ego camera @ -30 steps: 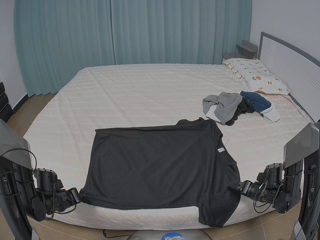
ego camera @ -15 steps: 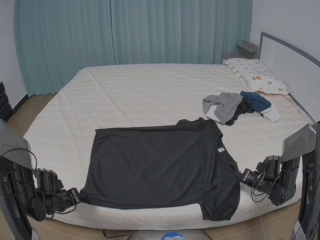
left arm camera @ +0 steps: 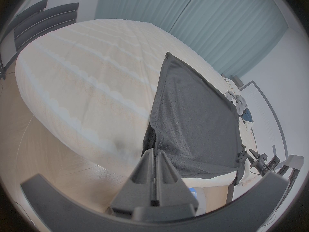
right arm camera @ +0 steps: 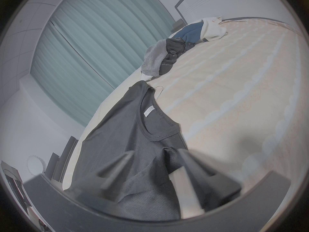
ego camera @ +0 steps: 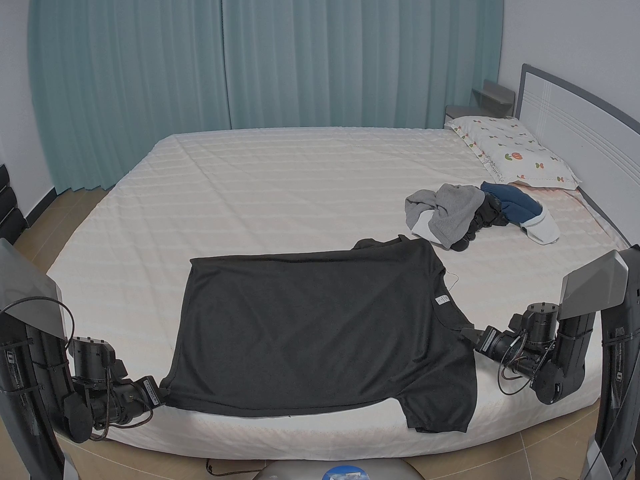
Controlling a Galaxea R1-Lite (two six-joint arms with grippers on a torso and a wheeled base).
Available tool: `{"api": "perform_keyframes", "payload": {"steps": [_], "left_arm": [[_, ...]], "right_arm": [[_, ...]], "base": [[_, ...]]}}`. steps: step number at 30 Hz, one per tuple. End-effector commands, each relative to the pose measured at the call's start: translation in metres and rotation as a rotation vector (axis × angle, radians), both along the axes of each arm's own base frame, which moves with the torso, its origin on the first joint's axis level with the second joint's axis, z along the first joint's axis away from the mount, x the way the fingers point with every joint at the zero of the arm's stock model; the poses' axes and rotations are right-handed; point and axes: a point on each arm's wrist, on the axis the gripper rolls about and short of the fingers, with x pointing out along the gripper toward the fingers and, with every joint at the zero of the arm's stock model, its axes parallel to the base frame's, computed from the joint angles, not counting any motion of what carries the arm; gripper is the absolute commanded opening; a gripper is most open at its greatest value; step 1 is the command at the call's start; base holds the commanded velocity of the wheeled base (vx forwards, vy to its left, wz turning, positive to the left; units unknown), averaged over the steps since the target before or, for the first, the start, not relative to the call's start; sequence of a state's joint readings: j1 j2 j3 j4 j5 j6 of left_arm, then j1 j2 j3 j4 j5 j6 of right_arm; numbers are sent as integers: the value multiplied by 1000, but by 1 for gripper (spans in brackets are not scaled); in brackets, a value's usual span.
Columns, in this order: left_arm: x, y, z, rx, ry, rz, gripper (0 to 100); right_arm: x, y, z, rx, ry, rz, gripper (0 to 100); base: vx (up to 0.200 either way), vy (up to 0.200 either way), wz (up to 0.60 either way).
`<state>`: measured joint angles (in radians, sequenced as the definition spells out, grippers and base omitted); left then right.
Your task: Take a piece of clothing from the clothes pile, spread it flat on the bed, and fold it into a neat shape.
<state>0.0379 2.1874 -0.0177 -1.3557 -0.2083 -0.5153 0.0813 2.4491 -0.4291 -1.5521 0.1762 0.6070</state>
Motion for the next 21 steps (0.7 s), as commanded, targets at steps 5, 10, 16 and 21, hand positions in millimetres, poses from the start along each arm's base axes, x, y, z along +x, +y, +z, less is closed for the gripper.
{"api": "perform_keyframes", "payload": {"steps": [5,10,16,21], "left_arm": [[-3,0,-1,-1,14,0,0],[-4,0,0,1,14,-2,0],[-4,0,0,1,14,-3,0],[-4,0,-1,1,15,-3,0]], "right_arm": [[-28,-16,6,8,62,58,100],[-62,-17,8,-15,122,248,100],[-74,-9,5,-17,168,302,100],[-74,0,3,-20,171,335,100]], "base": [[0,0,0],[0,0,0],[0,0,0],[0,0,0]]}}
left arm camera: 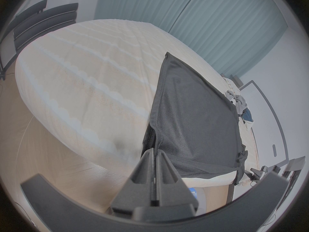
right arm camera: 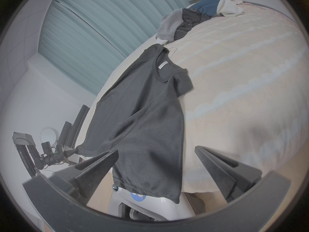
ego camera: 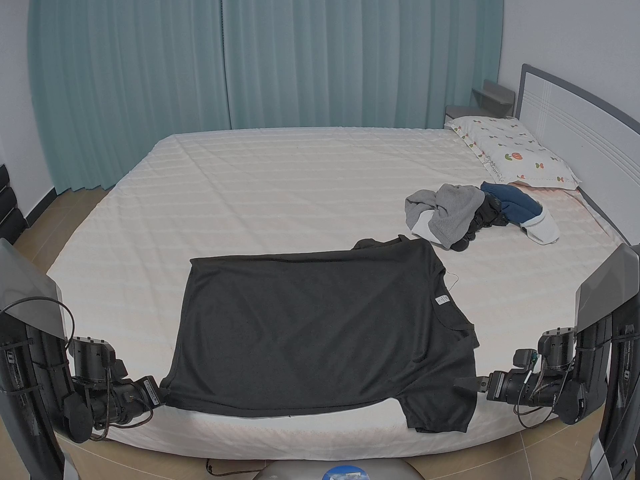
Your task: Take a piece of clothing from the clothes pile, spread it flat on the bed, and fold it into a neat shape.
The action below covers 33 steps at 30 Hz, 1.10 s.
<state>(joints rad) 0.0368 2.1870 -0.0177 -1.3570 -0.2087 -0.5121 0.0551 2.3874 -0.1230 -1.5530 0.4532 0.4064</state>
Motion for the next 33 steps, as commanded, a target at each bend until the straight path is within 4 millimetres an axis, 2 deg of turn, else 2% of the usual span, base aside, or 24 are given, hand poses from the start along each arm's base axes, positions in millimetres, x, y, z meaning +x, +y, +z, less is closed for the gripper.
{"api": "perform_keyframes", "payload": {"steps": [1,4,10,11,16,25,33], "left_arm": [[-4,0,-1,-1,18,0,0],[-4,0,-1,-2,18,-1,0],[-4,0,-1,-2,16,1,0],[-4,0,-1,-2,16,1,0],[-4,0,-1,-2,16,-1,0],[-4,0,-1,1,20,0,0],[-6,2,-2,36,29,-23,0]], "right_arm": [[-1,7,0,0,-6,29,100],[1,14,-4,-10,-3,49,100],[3,14,-10,-12,7,46,100],[3,14,-10,-12,7,46,0],[-1,8,-9,-36,5,45,0],[-22,-12,2,-70,30,7,0],[-28,-13,13,-74,22,-5,0]], "base": [[0,0,0],[0,0,0],[0,0,0],[0,0,0],[0,0,0],[0,0,0],[0,0,0]]}}
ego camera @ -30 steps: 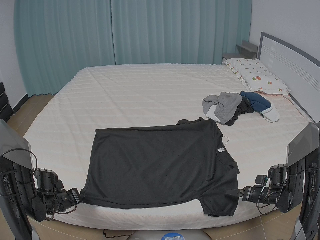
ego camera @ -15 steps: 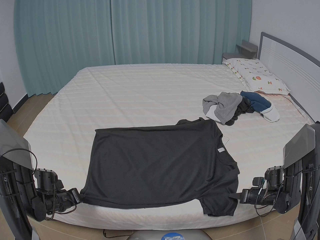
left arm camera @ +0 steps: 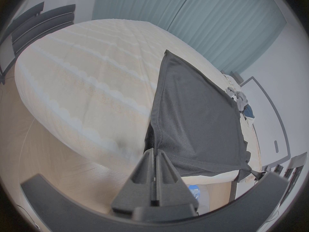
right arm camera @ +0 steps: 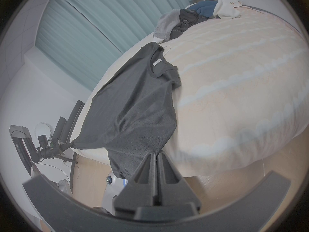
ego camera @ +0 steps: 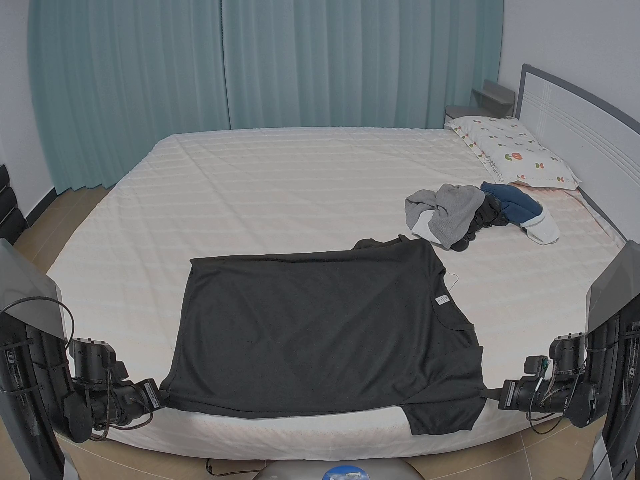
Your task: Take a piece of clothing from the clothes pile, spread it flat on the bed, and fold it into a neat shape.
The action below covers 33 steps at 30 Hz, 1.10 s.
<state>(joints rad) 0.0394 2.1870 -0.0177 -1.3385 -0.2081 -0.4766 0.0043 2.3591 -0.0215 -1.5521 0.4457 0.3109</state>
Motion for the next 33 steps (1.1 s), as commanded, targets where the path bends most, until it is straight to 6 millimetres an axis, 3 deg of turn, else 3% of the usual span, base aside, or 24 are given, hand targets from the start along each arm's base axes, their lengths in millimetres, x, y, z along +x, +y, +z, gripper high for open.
{"api": "perform_keyframes", "payload": {"steps": [1,33], "left_arm": [[-5,2,0,12,15,2,0],[-38,6,3,178,252,-156,0]], "right_arm": [[-5,0,8,-6,-7,-6,0],[-51,-9,40,-150,216,0,0]], "base": [[0,0,0],[0,0,0]]}}
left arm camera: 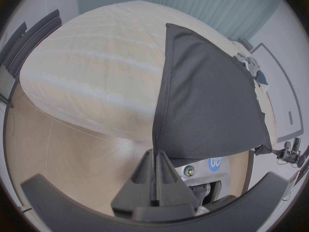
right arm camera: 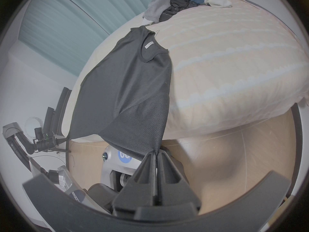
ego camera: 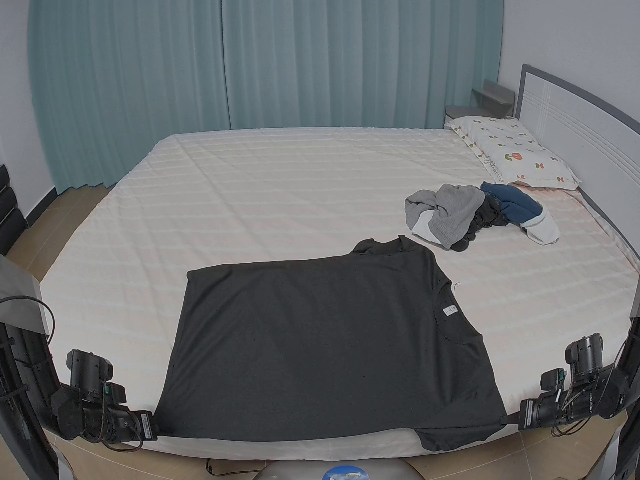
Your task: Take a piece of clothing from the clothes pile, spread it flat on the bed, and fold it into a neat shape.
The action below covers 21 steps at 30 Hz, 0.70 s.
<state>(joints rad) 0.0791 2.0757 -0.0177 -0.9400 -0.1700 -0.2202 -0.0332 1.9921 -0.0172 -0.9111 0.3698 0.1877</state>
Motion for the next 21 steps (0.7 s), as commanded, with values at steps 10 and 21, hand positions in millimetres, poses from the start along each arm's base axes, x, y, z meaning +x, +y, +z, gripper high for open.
{"api": "perform_keyframes", "payload": {"steps": [10,21], "left_arm": [[-22,-2,12,56,79,-86,0],[-37,-3,19,95,152,-158,0]], "right_arm": [[-18,-1,14,-72,18,16,0],[-36,-1,23,-127,61,53,0]], "base": [[0,0,0],[0,0,0]]}}
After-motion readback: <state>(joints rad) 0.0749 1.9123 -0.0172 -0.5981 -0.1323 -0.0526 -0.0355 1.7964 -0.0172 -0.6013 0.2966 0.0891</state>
